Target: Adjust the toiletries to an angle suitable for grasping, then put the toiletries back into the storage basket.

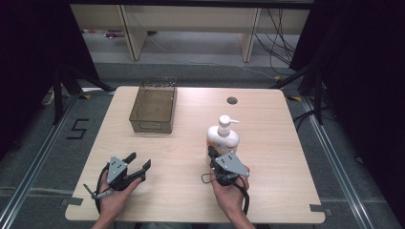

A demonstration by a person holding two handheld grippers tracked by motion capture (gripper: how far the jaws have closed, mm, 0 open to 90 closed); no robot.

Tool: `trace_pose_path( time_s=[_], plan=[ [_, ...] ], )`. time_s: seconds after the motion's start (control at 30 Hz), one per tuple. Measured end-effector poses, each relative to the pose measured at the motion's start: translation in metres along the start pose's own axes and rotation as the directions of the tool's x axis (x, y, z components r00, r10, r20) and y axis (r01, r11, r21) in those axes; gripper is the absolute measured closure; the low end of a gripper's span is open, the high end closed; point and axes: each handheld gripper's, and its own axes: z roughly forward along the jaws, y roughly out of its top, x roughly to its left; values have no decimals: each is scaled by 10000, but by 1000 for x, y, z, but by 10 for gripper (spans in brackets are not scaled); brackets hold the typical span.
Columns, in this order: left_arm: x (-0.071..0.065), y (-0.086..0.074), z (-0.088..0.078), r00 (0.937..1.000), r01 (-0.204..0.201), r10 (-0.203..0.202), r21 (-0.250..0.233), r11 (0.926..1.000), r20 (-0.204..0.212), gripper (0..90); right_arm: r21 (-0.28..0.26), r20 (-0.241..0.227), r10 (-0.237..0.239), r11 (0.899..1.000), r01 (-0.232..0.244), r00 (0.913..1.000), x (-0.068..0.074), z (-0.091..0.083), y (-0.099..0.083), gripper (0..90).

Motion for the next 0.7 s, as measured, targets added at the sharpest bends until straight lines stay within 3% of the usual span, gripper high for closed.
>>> trace_pose_path(
  time_s=[0.03, 0.07, 0.13, 0.17, 0.2, 0.23, 0.27, 0.3, 0.33, 0.4, 0.43, 0.5, 0.53, 0.67, 0.7],
  plan=[
    [0, 0, 0, 10000, 12, -12, -22, 10000, 11, 330, -5, -131, 22, 10000, -22, 9999, 0, -2, 0, 900],
    [0, 0, 0, 10000, 59, -58, -86, 9999, 16, 340, 4, -332, -284, 9996, 284, 9990, 1, -11, 2, 886],
    [-1, 1, -1, 9997, 223, -223, -254, 9994, -16, 345, -54, -288, -502, 9987, 500, 9983, -1, -19, 2, 867],
    [-4, 6, -4, 9999, 149, -152, -457, 9988, -51, 348, -14, -306, -440, 9990, 440, 9986, -5, -29, 2, 838],
    [-5, 7, -4, 9999, 159, -161, -561, 9983, -40, 353, -376, -202, -617, 9974, 609, 9979, -16, -43, 1, 806],
    [-8, 11, -5, 9999, 129, -129, -730, 9972, -2, 356, -295, -106, -388, 9988, 385, 9992, -19, -49, 0, 786],
    [-12, 15, -6, 9999, 125, -118, -878, 9961, 81, 363, -421, 442, -47, 9991, 66, 9990, -38, -71, -7, 725],
    [-17, 20, -7, 9999, 22, -11, -944, 9955, 118, 363, -421, 442, -47, 9991, 66, 9990, -38, -71, -7, 725],
    [-22, 24, -8, 9998, -6, 28, -1141, 9935, 196, 365, -688, 718, 186, 9975, -136, 9972, -48, -78, -13, 697],
    [-36, 33, -8, 9997, 16, 18, -1374, 9905, 241, 370, -368, 1584, 475, 9984, -422, 9862, -70, -91, -27, 663],
    [-44, 39, -9, 10000, -85, 89, -1309, 9914, 18, 380, -332, 1946, 517, 9984, -461, 9795, -81, -94, -36, 653],
    [-59, 50, -7, 9998, 139, -160, -1453, 9893, -138, 392, -93, 2576, 862, 9962, -867, 9624, -96, -101, -50, 651],
    [-67, 56, -7, 9998, 164, -185, -1595, 9871, -117, 393, -33, 2963, 1173, 9925, -1218, 9479, -105, -101, -61, 648],
    [-94, 79, -1, 9999, -59, 75, -1874, 9823, 74, 388, 191, 3253, 857, 9951, -972, 9417, -118, -99, -68, 644],
    [-99, 84, 2, 9998, -95, 126, -1887, 9820, 153, 388, 110, 3179, 1185, 9916, -1286, 9407, -119, -98, -68, 641]
  ],
)
